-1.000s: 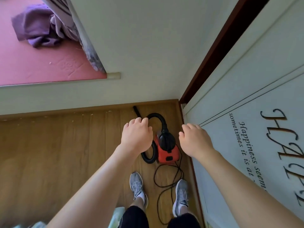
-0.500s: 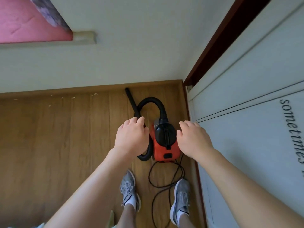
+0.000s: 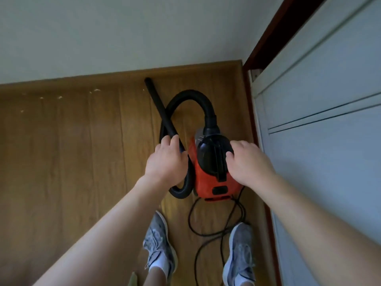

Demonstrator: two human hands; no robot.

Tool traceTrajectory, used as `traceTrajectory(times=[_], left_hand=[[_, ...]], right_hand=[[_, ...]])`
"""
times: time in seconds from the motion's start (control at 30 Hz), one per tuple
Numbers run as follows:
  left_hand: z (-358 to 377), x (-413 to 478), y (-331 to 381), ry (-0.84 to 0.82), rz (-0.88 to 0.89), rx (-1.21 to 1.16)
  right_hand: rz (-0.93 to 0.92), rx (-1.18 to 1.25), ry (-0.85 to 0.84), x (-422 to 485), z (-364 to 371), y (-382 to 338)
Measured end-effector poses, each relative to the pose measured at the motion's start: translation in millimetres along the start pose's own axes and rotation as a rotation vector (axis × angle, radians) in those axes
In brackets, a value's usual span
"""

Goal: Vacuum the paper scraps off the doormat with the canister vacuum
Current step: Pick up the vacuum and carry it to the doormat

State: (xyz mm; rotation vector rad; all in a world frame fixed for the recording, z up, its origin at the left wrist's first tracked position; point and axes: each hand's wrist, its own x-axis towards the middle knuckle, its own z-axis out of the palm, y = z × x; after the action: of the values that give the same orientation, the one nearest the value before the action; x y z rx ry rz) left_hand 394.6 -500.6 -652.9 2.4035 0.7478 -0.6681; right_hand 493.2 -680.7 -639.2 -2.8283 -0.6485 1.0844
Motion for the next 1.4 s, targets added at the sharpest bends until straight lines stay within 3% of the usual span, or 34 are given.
traceTrajectory(times=[0.3,0.67,0.9,1.07,1.2,1.4], left_hand=[[68.5,68.7,-26.6,-0.062,-0.141,-0.169],[109.5,118.6,-31.8,-0.022,-0.486,-0.624],[128.0,129.3,-39.3,0.057,-0.557,-0.759],[134.4,131.2,-44.9,0.047,-0.548,-0.809],[135.1,129.4,-46.1,0.061,-0.557,-0.834],[131.9,111.8,-46.8,0.08,-0.516,-0.849]], right_hand=[[0.101,0.189,0.012,40.9,64.3,17.2],[0.113,0.328,0.105,57.1,96.5,22.9],[0.129,0.47,0.129,56.8,109.5,21.9],[0.271,0.863,0.061,65.3,119.3,17.8],[0.334,1.032,0.05,71.1,125.6,12.9],[0.408,1.089,0.064,73.7,123.6,5.0]])
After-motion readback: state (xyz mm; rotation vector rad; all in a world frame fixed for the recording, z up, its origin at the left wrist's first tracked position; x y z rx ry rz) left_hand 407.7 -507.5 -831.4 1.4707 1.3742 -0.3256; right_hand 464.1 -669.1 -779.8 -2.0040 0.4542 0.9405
